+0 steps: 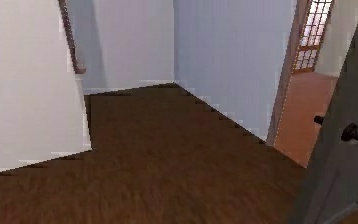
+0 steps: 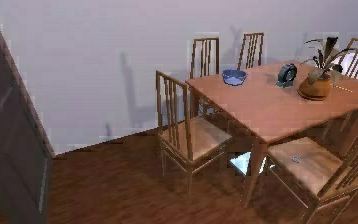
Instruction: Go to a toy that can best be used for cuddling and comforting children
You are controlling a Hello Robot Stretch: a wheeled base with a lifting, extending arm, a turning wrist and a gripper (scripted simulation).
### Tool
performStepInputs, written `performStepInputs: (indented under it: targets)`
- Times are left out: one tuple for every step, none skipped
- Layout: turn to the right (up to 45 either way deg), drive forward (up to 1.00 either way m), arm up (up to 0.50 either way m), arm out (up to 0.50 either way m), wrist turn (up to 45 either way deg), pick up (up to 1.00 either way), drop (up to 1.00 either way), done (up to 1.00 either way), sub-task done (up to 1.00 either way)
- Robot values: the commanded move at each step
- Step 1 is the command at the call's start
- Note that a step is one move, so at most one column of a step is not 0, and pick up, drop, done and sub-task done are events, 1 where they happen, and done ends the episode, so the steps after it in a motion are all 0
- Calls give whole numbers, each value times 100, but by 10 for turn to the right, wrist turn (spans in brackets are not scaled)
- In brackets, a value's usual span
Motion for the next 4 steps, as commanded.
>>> performStepInputs:
  targets:
    - [30, 0, 0, 0, 0, 0, 0, 0, 0]
    - [0, 90, 0, 0, 0, 0, 0, 0, 0]
    - [360, 0, 0, 0, 0, 0, 0, 0, 0]
    - [0, 10, 0, 0, 0, 0, 0, 0, 0]
